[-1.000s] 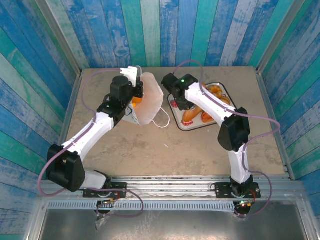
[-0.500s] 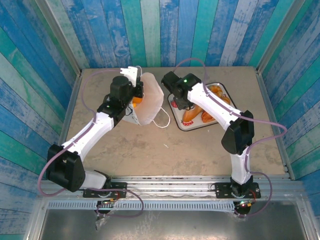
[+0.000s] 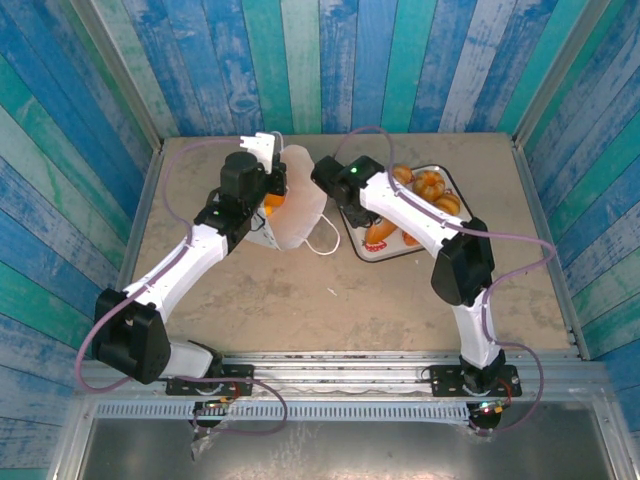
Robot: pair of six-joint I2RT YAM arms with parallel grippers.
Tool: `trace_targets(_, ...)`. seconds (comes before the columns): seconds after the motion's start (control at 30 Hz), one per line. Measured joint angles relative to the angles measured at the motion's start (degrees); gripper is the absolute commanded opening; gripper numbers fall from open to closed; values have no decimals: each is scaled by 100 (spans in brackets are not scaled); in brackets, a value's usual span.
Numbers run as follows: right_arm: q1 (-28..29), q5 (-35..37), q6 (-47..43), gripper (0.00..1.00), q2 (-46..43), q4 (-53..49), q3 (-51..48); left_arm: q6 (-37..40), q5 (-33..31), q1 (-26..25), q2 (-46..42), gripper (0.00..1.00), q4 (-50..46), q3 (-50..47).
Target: Take the fake bread out of the paper bag
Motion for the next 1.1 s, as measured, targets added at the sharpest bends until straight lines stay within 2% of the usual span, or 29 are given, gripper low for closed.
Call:
trace_targets(0.47, -87, 520, -120, 33, 389, -17, 37, -7, -20, 0, 0, 1, 2, 0)
trace_targets(0.9, -85, 291, -232, 47, 538, -13, 105, 55, -428, 15, -63, 3, -164, 59)
trace_targets(1.1, -37, 42, -273, 48, 538, -4, 153, 15, -599, 201, -68, 2, -343, 212)
